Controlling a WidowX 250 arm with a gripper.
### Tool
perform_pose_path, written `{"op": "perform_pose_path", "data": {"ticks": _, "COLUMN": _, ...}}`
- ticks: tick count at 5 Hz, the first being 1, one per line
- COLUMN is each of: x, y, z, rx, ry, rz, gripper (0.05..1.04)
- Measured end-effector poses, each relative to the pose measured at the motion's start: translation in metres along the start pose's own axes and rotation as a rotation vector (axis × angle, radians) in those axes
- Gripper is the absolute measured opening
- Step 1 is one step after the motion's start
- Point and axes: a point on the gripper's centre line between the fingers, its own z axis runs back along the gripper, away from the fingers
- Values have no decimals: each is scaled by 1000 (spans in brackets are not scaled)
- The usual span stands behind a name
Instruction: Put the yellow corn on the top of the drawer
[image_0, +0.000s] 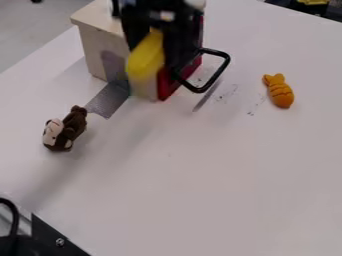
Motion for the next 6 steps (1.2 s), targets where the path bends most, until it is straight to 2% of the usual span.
{"op": "perform_pose_path", "data": {"ticks": 1, "x": 29, "y": 19, "z": 16, "rx": -6, "ry": -22, "rz": -2, "gripper": 639}}
{"op": "perform_pose_path", "data": {"ticks": 2, "x": 53, "y": 43, "z": 9, "rx": -15, "ry": -34, "rz": 9, "gripper": 639}}
{"op": "perform_pose_path", "data": {"ticks": 3, "x": 71, "y": 66, "z": -4, "rx": -19, "ry": -20, "rz": 17, "gripper": 639}}
{"op": "perform_pose_path", "data": {"ticks": 4, "x": 71, "y": 88, "z": -21, "rx": -21, "ry": 20, "rz": 29, "gripper": 639}}
{"op": "perform_pose_path", "data": {"ticks": 5, "x": 69, "y": 95, "z": -37, "rx": -42, "ry": 34, "rz": 39, "gripper": 639}}
{"op": "perform_pose_path", "data": {"ticks": 6, "x": 69, "y": 82, "z": -50, "rx": -83, "ry": 45, "rz": 20, "gripper": 639}}
